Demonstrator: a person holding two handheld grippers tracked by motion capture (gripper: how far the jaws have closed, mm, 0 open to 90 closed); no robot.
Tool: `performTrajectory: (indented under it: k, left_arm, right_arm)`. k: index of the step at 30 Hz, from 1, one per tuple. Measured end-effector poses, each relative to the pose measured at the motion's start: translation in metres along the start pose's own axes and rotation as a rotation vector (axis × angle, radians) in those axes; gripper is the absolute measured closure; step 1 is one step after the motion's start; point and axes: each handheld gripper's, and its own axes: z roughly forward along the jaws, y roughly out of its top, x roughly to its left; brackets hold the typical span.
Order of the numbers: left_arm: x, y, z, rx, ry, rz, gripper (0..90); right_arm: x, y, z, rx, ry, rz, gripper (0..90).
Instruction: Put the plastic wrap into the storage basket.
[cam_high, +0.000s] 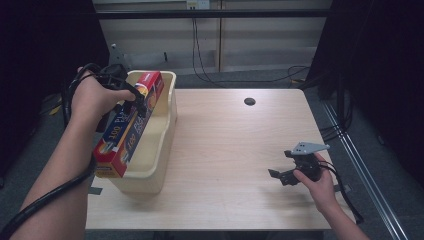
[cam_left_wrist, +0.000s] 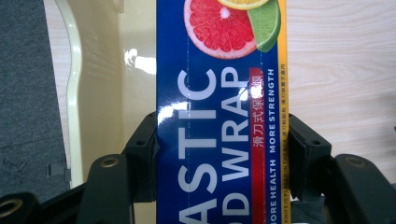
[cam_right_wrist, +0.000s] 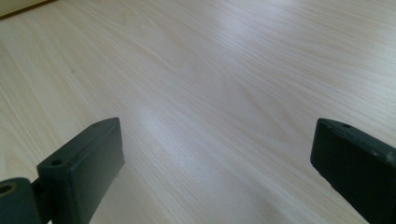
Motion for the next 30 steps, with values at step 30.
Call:
performTrajectory:
  k: [30]
  left_arm:
    - [0.013,-0.01,0.027,0.019,-0.006,-0.015,40.3]
  right_arm:
    - [0.001,0.0,-0.001,-0.004,0.0,-0.003,2.6]
